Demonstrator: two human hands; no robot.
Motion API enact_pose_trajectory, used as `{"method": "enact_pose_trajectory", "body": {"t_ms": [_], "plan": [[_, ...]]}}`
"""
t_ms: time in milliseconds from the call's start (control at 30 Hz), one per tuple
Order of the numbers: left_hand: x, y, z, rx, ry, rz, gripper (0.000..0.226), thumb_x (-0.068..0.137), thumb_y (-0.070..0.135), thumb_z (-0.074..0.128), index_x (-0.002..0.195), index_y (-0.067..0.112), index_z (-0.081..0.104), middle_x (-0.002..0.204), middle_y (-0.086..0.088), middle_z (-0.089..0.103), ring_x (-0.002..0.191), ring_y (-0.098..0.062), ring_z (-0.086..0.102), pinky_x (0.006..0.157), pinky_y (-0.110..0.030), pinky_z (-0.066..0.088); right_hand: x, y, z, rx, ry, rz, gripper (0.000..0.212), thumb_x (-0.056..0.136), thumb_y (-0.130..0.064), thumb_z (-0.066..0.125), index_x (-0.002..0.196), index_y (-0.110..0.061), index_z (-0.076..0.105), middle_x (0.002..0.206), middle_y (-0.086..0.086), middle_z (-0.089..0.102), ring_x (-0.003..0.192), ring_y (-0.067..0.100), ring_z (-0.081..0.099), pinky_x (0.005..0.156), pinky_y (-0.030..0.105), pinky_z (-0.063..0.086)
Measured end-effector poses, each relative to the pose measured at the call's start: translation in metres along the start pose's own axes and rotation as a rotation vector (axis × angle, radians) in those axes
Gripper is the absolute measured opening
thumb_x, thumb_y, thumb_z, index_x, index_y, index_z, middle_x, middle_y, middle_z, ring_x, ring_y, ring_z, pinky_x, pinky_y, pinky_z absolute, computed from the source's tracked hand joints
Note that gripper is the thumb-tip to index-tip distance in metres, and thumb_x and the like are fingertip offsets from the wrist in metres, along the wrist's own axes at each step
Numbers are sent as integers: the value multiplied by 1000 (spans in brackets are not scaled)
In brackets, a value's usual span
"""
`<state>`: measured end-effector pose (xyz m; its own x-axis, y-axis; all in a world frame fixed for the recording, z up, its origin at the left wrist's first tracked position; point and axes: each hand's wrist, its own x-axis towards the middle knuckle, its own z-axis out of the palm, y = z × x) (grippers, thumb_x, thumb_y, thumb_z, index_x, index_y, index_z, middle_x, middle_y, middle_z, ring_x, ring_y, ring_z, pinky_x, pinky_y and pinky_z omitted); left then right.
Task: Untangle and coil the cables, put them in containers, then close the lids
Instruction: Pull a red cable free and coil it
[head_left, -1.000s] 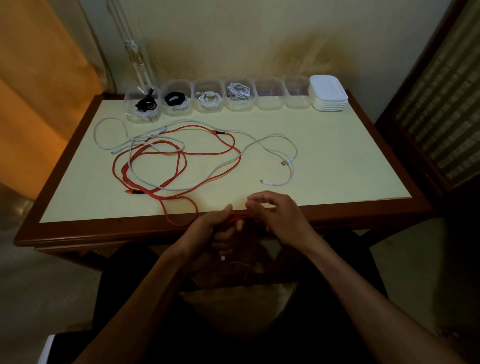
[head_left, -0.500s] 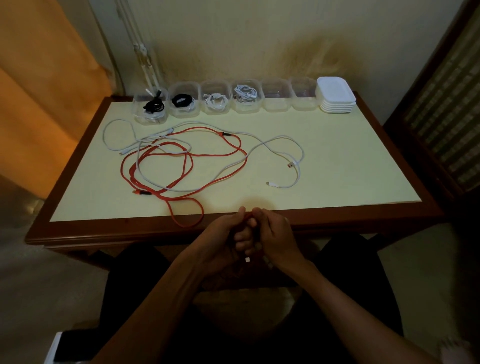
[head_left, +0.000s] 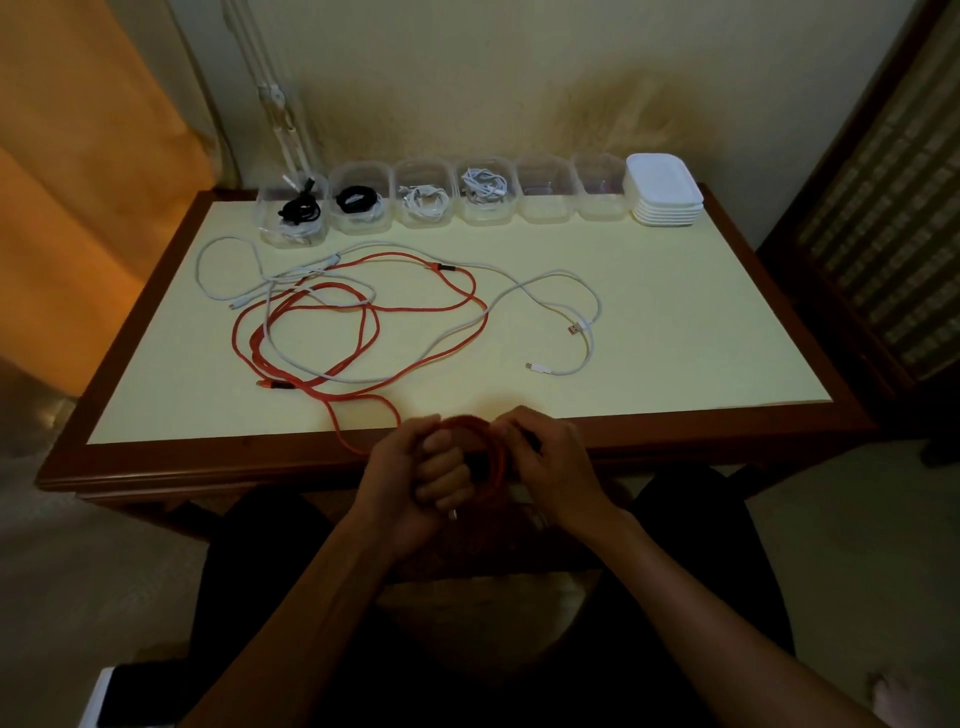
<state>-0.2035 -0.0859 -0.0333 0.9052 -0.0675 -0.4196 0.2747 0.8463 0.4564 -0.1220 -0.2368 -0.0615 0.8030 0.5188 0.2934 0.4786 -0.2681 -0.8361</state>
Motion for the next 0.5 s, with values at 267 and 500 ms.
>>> {"method": "enact_pose_trajectory", "body": {"t_ms": [267,500], "plan": [[6,36,2,-78,232,365,9,86,22,46,79,17,46,66,3,41,63,-11,41,74,-29,34,-40,-3,1,-136,-813,201,46,99,-28,59,142,-16,51,111,-6,69,88,-10,56,72,1,35],[22,8,-14,1109,318,155,29,104,28,35,91,8,51,81,-4,52,73,-17,51,73,-35,46,-3,-52,-35,42,-505,140,24,92,-11,66,114,-19,72,101,-15,71,98,-2,66,89,19,51]]}}
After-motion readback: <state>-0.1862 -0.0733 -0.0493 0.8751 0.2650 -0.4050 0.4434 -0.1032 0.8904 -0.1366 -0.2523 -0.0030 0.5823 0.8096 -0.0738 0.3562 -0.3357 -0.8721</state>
